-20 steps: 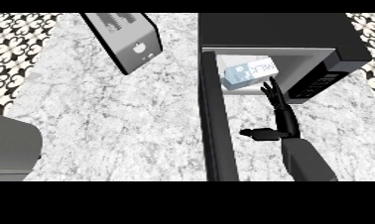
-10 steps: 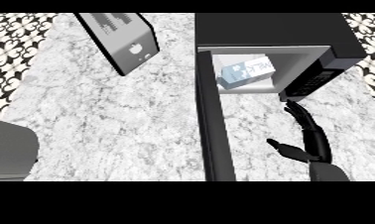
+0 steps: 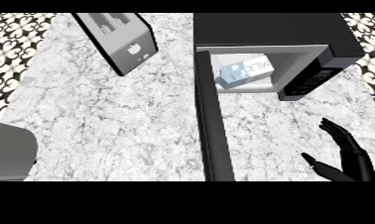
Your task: Pick up the milk, place it into the microwave and close the microwave
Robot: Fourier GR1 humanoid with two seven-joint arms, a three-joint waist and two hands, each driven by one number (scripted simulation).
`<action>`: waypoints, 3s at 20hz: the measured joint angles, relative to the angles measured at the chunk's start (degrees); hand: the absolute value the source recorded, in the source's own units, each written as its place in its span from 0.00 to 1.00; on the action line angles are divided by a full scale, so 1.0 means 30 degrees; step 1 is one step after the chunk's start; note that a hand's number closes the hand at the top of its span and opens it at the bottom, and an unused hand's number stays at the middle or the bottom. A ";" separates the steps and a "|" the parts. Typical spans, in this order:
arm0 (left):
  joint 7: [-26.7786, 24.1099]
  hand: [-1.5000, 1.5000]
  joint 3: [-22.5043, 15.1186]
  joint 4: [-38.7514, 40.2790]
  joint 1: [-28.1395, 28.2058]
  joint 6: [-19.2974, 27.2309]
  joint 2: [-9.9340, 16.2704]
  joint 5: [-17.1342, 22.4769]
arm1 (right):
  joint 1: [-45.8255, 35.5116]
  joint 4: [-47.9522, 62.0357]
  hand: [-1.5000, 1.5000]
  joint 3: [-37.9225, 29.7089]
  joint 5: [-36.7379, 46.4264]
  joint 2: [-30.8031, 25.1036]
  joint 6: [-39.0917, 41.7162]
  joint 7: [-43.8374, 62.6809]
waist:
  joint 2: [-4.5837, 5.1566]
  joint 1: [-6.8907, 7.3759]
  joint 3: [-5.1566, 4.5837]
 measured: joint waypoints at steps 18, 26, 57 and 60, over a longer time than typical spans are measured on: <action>0.5419 1.00 -0.0474 0.7251 -0.8263 -0.0802 -0.4943 -0.2630 | 0.2210 -0.0789 0.00 -0.0855 -0.2987 -0.3137 0.2523 0.0977 | 0.0072 -0.0023 0.0053; 0.7677 1.00 -0.2421 1.1162 -1.1743 -0.2300 -0.6497 -0.2300 | 0.2420 -0.1410 0.00 -0.0527 -0.3686 -0.3738 0.3069 0.1172 | 0.0111 -0.0297 0.0043; 0.5641 1.00 -0.5719 1.3830 -2.1284 0.6135 -0.6750 0.5622 | 0.0925 -0.8366 0.00 0.2735 -0.6735 -0.4763 0.4957 0.4975 | 0.0714 -0.4086 -0.0047; 0.5553 1.00 -0.5347 1.4171 -2.2418 0.6516 -0.6799 0.6144 | 0.0561 -0.8854 0.00 0.2920 -0.6959 -0.4973 0.5061 0.5350 | 0.0844 -0.4533 -0.0022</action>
